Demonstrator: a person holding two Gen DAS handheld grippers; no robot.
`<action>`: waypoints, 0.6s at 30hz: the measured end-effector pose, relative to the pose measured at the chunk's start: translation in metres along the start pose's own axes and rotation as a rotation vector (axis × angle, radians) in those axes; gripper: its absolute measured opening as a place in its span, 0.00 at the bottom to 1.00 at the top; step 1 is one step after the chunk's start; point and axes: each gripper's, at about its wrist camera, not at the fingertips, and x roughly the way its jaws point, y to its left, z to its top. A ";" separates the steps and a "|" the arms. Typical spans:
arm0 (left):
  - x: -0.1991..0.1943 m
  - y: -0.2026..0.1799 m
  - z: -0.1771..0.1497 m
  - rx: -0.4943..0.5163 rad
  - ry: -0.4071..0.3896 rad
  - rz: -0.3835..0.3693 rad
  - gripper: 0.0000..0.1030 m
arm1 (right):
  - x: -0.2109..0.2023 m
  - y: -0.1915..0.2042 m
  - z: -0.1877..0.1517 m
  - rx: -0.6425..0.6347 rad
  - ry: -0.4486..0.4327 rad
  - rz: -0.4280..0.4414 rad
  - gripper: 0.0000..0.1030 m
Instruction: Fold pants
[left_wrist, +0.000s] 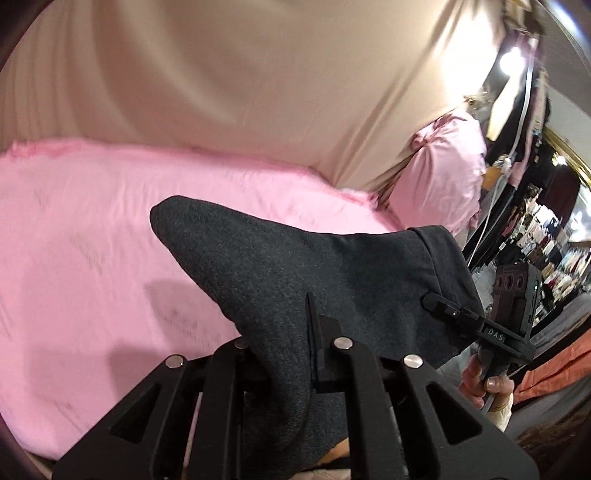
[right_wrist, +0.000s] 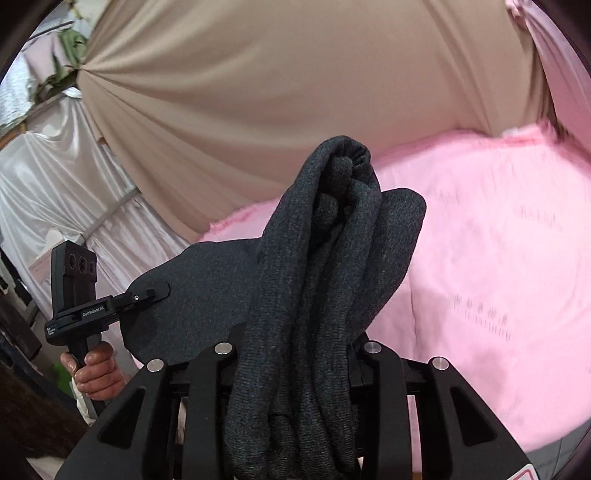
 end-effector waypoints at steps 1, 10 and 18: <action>-0.005 -0.005 0.006 0.019 -0.025 0.006 0.10 | -0.004 0.005 0.009 -0.019 -0.029 0.005 0.29; -0.034 -0.042 0.074 0.205 -0.271 0.139 0.10 | -0.015 0.033 0.086 -0.170 -0.242 0.000 0.29; -0.012 -0.030 0.129 0.252 -0.395 0.280 0.11 | 0.020 0.021 0.143 -0.212 -0.332 0.015 0.29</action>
